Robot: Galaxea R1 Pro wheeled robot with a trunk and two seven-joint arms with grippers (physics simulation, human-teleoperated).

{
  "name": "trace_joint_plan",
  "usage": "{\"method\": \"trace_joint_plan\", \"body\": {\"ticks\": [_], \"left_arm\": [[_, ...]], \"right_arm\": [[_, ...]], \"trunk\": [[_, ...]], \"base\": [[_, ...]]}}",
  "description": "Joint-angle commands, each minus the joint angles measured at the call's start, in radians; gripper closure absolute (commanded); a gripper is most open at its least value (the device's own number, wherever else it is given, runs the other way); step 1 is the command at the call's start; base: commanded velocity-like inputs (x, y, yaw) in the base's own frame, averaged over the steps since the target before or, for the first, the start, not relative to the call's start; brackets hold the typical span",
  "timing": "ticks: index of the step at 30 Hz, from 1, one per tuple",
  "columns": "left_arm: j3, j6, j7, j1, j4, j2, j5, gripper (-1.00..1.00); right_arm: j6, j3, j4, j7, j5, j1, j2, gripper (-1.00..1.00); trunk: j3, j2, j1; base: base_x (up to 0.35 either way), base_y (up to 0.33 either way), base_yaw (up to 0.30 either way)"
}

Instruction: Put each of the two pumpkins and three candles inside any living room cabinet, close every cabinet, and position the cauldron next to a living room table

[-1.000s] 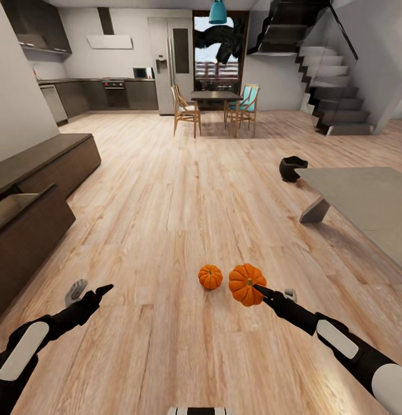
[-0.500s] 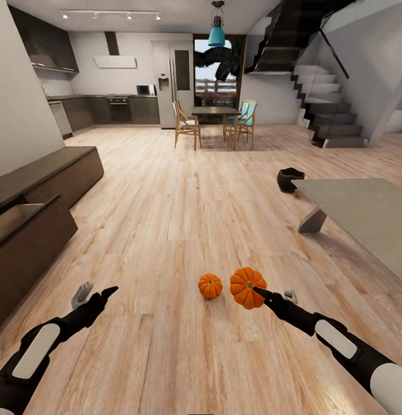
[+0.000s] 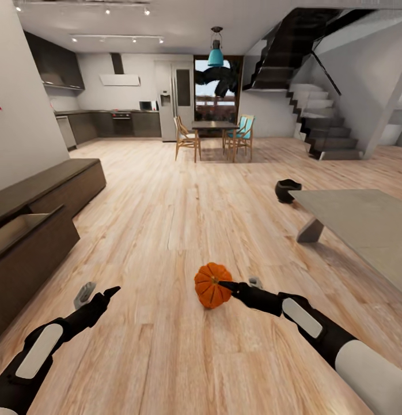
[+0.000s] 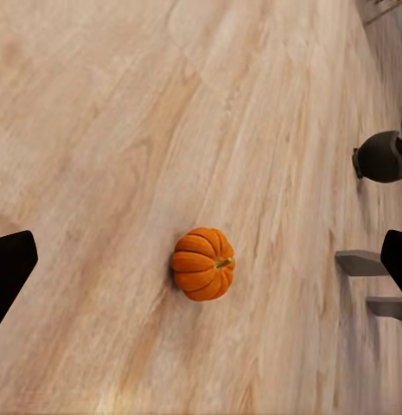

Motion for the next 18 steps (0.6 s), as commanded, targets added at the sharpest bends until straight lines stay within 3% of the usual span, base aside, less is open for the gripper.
{"method": "trace_joint_plan", "body": {"ticks": [1,6,12,15,18], "left_arm": [[0.002,0.006,-0.002,0.000,0.000,0.000,0.002,-1.00],[0.002,0.007,-0.002,0.000,0.000,-0.001,0.003,-1.00],[0.001,0.010,-0.003,0.000,-0.010,-0.002,0.007,-1.00],[-0.015,0.012,-0.003,0.001,-0.008,-0.006,0.012,-1.00],[-0.025,0.015,0.000,0.000,0.004,-0.030,0.014,-1.00]], "right_arm": [[0.008,0.004,-0.002,0.023,0.005,-0.001,-0.001,1.00],[0.070,-0.007,-0.055,0.156,-0.006,-0.001,-0.002,1.00],[0.151,-0.011,-0.134,0.186,-0.020,-0.001,-0.008,1.00],[0.160,-0.010,-0.145,0.190,-0.071,-0.001,-0.008,1.00],[0.157,-0.010,-0.148,0.219,-0.114,0.002,-0.009,1.00]], "trunk": [[0.003,0.000,-0.001],[0.007,0.000,-0.001],[0.007,0.000,-0.001],[0.007,0.000,-0.001],[0.007,0.000,-0.001]], "base": [[0.000,0.000,0.000],[0.000,0.000,0.000],[0.000,0.000,0.000],[0.000,0.000,0.000],[0.000,0.000,0.000]]}}
